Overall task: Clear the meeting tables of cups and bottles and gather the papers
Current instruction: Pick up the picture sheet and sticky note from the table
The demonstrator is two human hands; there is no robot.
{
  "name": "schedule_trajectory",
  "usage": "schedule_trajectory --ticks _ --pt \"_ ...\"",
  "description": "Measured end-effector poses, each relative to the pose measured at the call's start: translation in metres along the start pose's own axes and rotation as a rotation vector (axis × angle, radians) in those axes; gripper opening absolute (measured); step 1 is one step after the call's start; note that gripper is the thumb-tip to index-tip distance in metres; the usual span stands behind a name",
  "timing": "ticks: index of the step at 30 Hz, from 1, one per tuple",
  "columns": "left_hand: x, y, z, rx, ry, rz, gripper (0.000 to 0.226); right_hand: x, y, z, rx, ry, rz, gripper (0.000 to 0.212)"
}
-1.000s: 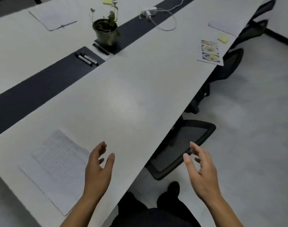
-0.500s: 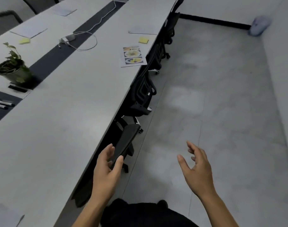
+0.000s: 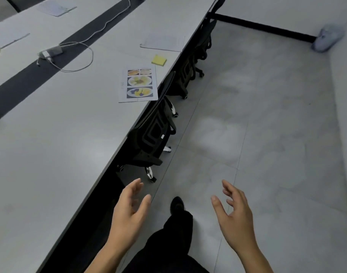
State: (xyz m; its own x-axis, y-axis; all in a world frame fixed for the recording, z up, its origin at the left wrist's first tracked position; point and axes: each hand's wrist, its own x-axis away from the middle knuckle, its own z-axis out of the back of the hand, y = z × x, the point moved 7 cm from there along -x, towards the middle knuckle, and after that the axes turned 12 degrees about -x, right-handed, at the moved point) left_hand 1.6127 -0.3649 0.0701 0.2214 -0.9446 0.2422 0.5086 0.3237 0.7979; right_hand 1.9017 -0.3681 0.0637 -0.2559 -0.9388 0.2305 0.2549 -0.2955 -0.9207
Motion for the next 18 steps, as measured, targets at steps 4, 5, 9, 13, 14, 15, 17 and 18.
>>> schedule_trajectory --ticks 4,5,9,13,14,15,17,18 --pt "-0.104 0.072 -0.041 0.020 -0.026 -0.035 0.047 -0.109 -0.040 0.024 0.040 0.000 -0.001 0.048" --pt "-0.129 0.097 -0.046 0.021 -0.027 -0.073 0.048 -0.136 -0.056 0.029 0.043 0.011 0.023 0.048" --pt "-0.224 0.184 -0.060 -0.010 -0.040 -0.175 0.049 -0.236 -0.104 0.044 0.049 0.042 0.111 0.048" --pt "-0.305 0.229 -0.080 -0.053 -0.045 -0.215 0.050 -0.329 -0.115 0.047 0.003 0.058 0.099 0.048" --pt "-0.324 0.234 -0.087 -0.059 -0.034 -0.209 0.050 -0.353 -0.114 0.045 0.001 0.046 0.088 0.049" --pt "-0.344 0.236 -0.095 -0.067 -0.019 -0.187 0.050 -0.380 -0.111 0.042 0.006 0.027 0.076 0.049" --pt "-0.382 0.234 -0.113 -0.075 0.014 -0.108 0.049 -0.435 -0.107 0.033 0.019 -0.033 0.054 0.049" --pt "-0.399 0.233 -0.121 -0.070 0.030 -0.058 0.049 -0.464 -0.107 0.027 0.025 -0.067 0.054 0.049"
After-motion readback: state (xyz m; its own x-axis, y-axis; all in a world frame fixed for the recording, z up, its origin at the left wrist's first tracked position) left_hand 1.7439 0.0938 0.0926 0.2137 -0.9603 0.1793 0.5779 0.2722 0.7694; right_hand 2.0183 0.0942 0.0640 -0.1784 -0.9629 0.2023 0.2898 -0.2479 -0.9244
